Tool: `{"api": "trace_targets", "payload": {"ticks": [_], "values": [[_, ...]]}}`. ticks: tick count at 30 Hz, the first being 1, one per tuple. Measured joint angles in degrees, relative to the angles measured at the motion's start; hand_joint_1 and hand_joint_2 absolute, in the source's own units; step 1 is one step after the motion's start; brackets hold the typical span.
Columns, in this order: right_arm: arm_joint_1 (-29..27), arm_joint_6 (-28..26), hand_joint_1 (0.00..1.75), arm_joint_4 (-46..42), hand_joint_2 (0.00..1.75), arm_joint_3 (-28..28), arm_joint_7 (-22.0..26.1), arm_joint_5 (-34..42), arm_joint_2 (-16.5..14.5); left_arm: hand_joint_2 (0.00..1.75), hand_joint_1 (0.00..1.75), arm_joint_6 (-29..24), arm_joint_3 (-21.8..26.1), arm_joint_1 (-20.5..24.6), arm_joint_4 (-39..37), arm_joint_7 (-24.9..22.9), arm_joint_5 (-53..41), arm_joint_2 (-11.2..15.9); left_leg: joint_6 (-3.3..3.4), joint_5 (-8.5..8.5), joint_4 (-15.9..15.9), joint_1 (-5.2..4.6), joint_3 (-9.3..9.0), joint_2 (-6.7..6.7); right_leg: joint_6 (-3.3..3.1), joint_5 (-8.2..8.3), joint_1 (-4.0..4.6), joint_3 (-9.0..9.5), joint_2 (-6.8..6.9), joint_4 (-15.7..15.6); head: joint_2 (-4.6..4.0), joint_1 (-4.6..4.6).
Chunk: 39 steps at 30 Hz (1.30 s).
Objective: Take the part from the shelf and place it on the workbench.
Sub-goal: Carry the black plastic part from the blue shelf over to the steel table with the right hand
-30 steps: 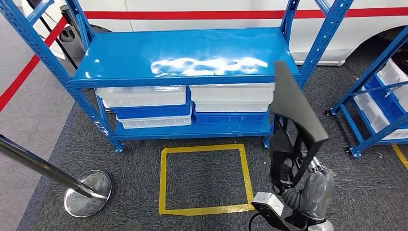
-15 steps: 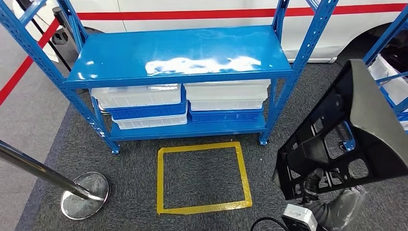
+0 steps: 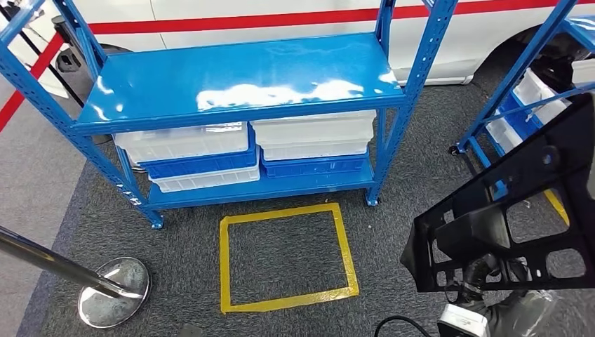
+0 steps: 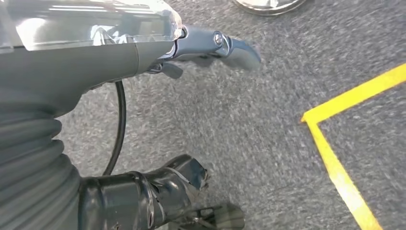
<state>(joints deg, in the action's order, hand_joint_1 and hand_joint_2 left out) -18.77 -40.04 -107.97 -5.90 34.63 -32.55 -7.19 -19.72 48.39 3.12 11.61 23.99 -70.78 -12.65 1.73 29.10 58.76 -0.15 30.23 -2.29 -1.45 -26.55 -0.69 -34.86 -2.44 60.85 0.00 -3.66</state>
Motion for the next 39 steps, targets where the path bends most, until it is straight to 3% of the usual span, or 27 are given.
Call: {"api": "trace_targets", "payload": {"ticks": [2, 4, 7, 8, 9, 10, 12, 14, 15, 17, 19, 20, 22, 23, 24, 25, 26, 28, 29, 31, 33, 35, 37, 39], "values": [[-0.3, 0.0, 1.75, -0.1, 1.75, 0.3, 0.1, 0.3, -0.2, 1.75, 0.0, 0.0, 0.2, 0.0, 0.0, 0.0, 0.0, -0.1, 0.12, -0.52, -0.9, -0.02, -0.22, 0.63, 0.69, 0.37, -0.15, -0.16, -0.54, -0.2, 0.0, 0.05], [-0.5, 0.0, 1.75, -0.3, 1.75, 0.6, 0.1, 0.5, -0.3, 1.75, 0.0, -0.1, 0.2, 0.1, 0.0, 0.0, 0.0, -0.2, 0.41, -1.45, -2.4, 0.34, -0.79, 1.57, 1.17, -0.68, 0.07, -0.79, 0.09, 1.1, -0.01, 0.01], [-0.7, 0.0, 1.75, -0.4, 1.75, 1.0, 0.1, 1.1, -0.3, 1.75, 0.0, -0.1, 0.3, 0.1, 0.0, 0.0, 0.1, -0.4, 0.72, -2.1, -3.0, 0.45, -0.82, 3.11, 1.76, -5.77, -0.08, -4.82, 1.56, 9.9, -0.01, -0.03], [-0.8, 0.0, 1.75, -0.4, 1.75, 1.0, 0.0, 1.5, -0.3, 1.75, 0.0, -0.1, 0.3, 0.0, 0.0, 0.0, 0.1, -0.4, 0.68, -2.07, -2.9, 0.45, -0.68, 3.64, 2.01, -6.8, -0.23, -6.07, 1.7, 12.8, -0.01, -0.04], [-1.0, 0.0, 1.75, -0.4, 1.75, 1.1, 0.0, 1.9, -0.3, 1.75, 0.0, -0.1, 0.3, 0.0, 0.0, 0.0, 0.1, -0.4, 0.62, -1.99, -2.8, 0.46, -0.58, 4.19, 2.24, -6.82, -0.4, -6.54, 1.84, 14.0, -0.01, -0.03], [-1.1, 0.0, 1.75, -0.4, 1.75, 1.2, 0.1, 2.5, -0.3, 1.75, 0.0, -0.1, 0.3, 0.0, 0.0, 0.0, 0.1, -0.5, 0.49, -1.85, -2.5, 0.51, -0.51, 4.73, 2.45, -5.77, -0.56, -5.87, 2.08, 12.9, 0.0, -0.03], [-1.4, 0.0, 1.75, -0.4, 1.75, 1.4, 0.4, 3.6, -0.3, 1.75, 0.0, -0.2, 0.3, 0.0, 0.0, -0.1, 0.2, -0.6, -0.06, -1.29, -1.8, 0.63, -0.46, 5.72, 2.64, -2.5, -0.76, -1.99, 3.75, 5.9, 0.0, -0.03], [-1.6, 0.0, 1.75, -0.5, 1.75, 1.6, 0.8, 4.6, -0.4, 1.75, 0.0, -0.3, 0.4, 0.0, 0.0, -0.2, 0.3, -0.6, -0.89, -0.53, -0.9, 0.44, -0.28, 6.49, 2.13, -0.96, -0.65, 0.72, 5.32, 0.6, -0.01, -0.02], [-1.6, 0.0, 1.75, -0.5, 1.75, 1.7, 1.0, 5.1, -0.5, 1.75, 0.0, -0.3, 0.4, 0.0, 0.0, -0.2, 0.3, -0.6, -1.27, -0.31, -0.7, 0.32, -0.31, 6.84, 1.68, -1.08, -0.48, 0.91, 5.5, 0.0, -0.02, -0.01], [-1.9, 0.0, 1.75, -0.5, 1.75, 1.9, 1.1, 5.7, -0.7, 1.75, 0.0, -0.4, 0.5, 0.1, 0.0, -0.3, 0.3, -0.7, -1.87, -0.2, -0.7, 0.32, -0.57, 7.57, 0.86, -0.84, -0.35, 0.65, 4.43, 0.0, -0.01, 0.0], [-2.2, -0.1, 1.75, -0.5, 1.75, 2.0, 1.2, 5.9, -0.9, 1.75, 0.0, -0.4, 0.5, 0.1, 0.0, -0.3, 0.3, -0.7, -2.46, 1.03, 0.5, 0.58, -0.27, 6.42, 0.17, -0.49, -0.5, 0.49, 3.46, -0.3, 0.0, 0.01], [-2.3, -0.1, 1.75, -0.5, 1.75, 2.0, 1.2, 6.0, -1.0, 1.75, 0.0, -0.4, 0.5, 0.1, 0.0, -0.3, 0.3, -0.7, -2.71, 2.6, 2.7, 0.68, 0.65, 5.25, -0.14, -0.32, -0.6, 0.4, 2.97, -0.4, 0.0, 0.02], [-2.3, -0.1, 1.75, -0.5, 1.75, 2.1, 1.2, 6.3, -1.3, 1.75, 0.0, -0.4, 0.6, 0.1, 0.0, -0.3, 0.3, -0.7, -2.94, 6.58, 9.9, 0.78, 3.92, 3.28, -0.53, -0.12, -0.53, 0.12, 1.9, -0.4, 0.0, 0.02], [-2.3, -0.1, 1.75, -0.5, 1.75, 2.1, 1.2, 6.4, -1.3, 1.75, 0.0, -0.4, 0.7, 0.0, 0.0, -0.3, 0.3, -0.7, -2.95, 7.84, 13.4, 0.78, 5.54, 3.01, -0.63, -0.05, -0.44, 0.0, 1.27, -0.4, 0.0, 0.02], [-2.4, -0.1, 1.75, -0.5, 1.75, 2.1, 1.2, 6.6, -1.3, 1.75, 0.0, -0.4, 0.7, -0.1, 0.0, -0.3, 0.4, -0.7, -2.88, 8.02, 15.3, 0.78, 6.46, 2.9, -0.69, 0.0, -0.35, -0.07, 0.61, -0.4, 0.0, 0.01], [-2.4, -0.1, 1.75, -0.5, 1.75, 2.2, 1.2, 6.9, -1.3, 1.75, 0.0, -0.4, 0.7, -0.1, 0.0, -0.3, 0.4, -0.7, -2.72, 7.11, 15.2, 0.77, 6.45, 2.83, -0.7, 0.04, -0.26, -0.08, -0.09, -0.4, 0.0, 0.02], [-2.5, -0.1, 1.75, -0.5, 1.75, 2.2, 1.2, 7.1, -1.3, 1.75, 0.0, -0.4, 0.7, -0.1, 0.0, -0.3, 0.4, -0.7, -2.43, 5.16, 12.7, 0.76, 5.33, 2.55, -0.67, 0.09, -0.19, -0.01, -0.85, -0.4, 0.0, 0.01], [-2.5, -0.1, 1.75, -0.5, 1.75, 2.3, 1.3, 7.4, -1.3, 1.75, 0.0, -0.4, 0.7, -0.1, 0.0, -0.3, 0.4, -0.7, -1.55, 1.14, 5.1, 0.71, 1.93, 0.19, -0.47, 0.21, -0.05, 0.07, -2.22, -0.4, 0.0, 0.0], [-2.5, -0.1, 1.75, -0.5, 1.75, 2.3, 1.3, 7.6, -1.3, 1.75, 0.0, -0.4, 0.8, -0.1, 0.0, -0.3, 0.4, -0.7, -1.17, 0.05, 1.9, 0.68, 0.56, -1.13, -0.27, 0.32, -0.07, -0.03, -2.89, -0.3, 0.0, 0.01], [-2.6, -0.1, 1.75, -0.5, 1.75, 2.4, 1.4, 7.7, -1.4, 1.75, 0.0, -0.5, 0.8, -0.1, 0.0, -0.4, 0.3, -0.7, -0.82, -0.01, -0.5, 0.53, -0.38, -2.29, 0.35, 0.68, -0.31, -0.48, -4.04, -0.3, 0.0, 0.03], [-2.8, -0.1, 1.75, -0.5, 1.75, 2.5, 1.5, 7.8, -1.5, 1.75, 0.0, -0.6, 0.8, -0.1, 0.0, -0.4, 0.3, -0.8, -0.65, -0.37, -1.4, 0.54, -0.79, -0.94, 1.1, 1.0, -0.49, -0.81, -4.75, -0.4, 0.0, 0.03], [-3.0, -0.1, 1.75, -0.5, 1.75, 2.6, 1.5, 7.9, -1.5, 1.75, 0.0, -0.6, 0.9, 0.0, 0.0, -0.4, 0.3, -0.9, -0.14, -1.11, -2.5, 0.72, -1.23, 0.65, 1.57, -0.52, -0.19, -1.9, -2.47, 1.8, 0.0, -0.09], [-3.1, 0.0, 1.75, -0.5, 1.75, 2.6, 1.5, 8.0, -1.5, 1.75, 0.0, -0.6, 1.0, -0.1, 0.0, -0.5, 0.3, -1.0, 0.27, -1.37, -2.8, 0.67, -1.26, 2.26, 1.85, -4.09, -0.09, -4.75, 0.76, 7.9, 0.0, -0.2], [-3.1, 0.0, 1.75, -0.5, 1.75, 2.6, 1.5, 8.1, -1.5, 1.75, 0.0, -0.6, 1.1, -0.2, 0.0, -0.5, 0.3, -1.0, 0.3, -1.19, -2.5, 0.59, -1.03, 4.0, 2.22, -6.19, -0.35, -7.27, 1.78, 13.5, 0.0, -0.2]]}}
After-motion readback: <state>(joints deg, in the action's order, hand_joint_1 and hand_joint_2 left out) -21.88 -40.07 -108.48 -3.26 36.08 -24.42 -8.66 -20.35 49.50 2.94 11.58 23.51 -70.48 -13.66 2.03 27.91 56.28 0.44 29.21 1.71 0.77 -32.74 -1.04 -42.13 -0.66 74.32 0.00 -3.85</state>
